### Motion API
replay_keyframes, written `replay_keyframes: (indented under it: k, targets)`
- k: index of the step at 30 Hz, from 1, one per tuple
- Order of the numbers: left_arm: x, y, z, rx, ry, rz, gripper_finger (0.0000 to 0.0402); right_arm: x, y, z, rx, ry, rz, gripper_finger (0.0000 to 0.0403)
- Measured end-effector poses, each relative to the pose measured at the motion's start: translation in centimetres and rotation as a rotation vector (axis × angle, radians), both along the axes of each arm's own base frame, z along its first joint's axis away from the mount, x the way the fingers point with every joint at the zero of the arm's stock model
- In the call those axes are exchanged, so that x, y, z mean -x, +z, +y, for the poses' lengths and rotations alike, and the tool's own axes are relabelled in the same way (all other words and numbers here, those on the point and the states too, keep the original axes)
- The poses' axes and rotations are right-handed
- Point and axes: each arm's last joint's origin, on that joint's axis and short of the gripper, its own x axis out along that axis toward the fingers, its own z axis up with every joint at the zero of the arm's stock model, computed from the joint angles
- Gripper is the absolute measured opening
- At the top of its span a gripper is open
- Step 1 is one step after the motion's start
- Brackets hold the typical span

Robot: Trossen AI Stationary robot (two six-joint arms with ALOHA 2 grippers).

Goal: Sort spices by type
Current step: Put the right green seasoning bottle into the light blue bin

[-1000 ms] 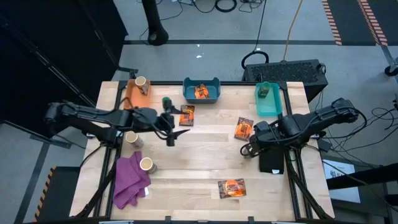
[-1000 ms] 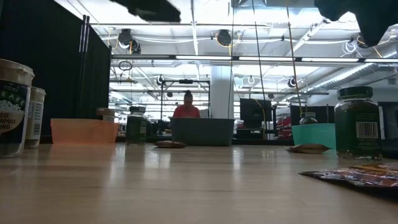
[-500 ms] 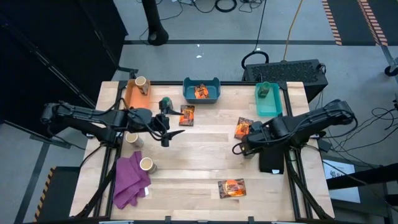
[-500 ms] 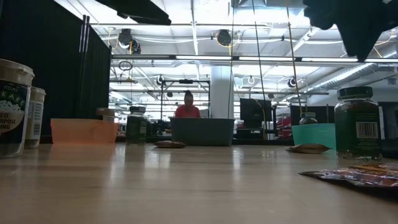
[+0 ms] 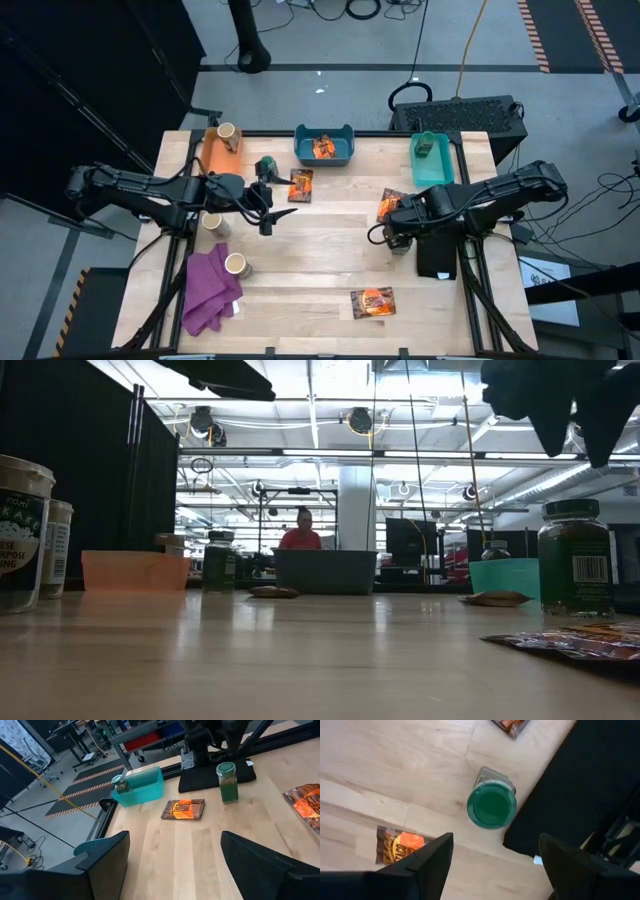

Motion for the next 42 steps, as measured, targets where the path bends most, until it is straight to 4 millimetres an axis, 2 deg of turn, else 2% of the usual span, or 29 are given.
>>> replay_keyframes:
  k: [11, 31, 42]
  targets:
    - [0.0, 0.0, 0.0, 0.006, 0.005, -0.001, 0.0317, 0.1, -2.7, -1.2, -0.001, -0.033, 0.038, 0.0277]
    - [0.0, 0.0, 0.0, 0.006, 0.005, 0.003, 0.0317, -0.5, -3.0, -1.3, -0.003, -0.070, -0.001, 0.0277]
    - [0.1, -0.2, 0.0, 0.020, 0.010, 0.017, 0.0317, -0.2, -4.9, -1.4, -0.004, -0.096, 0.015, 0.0277]
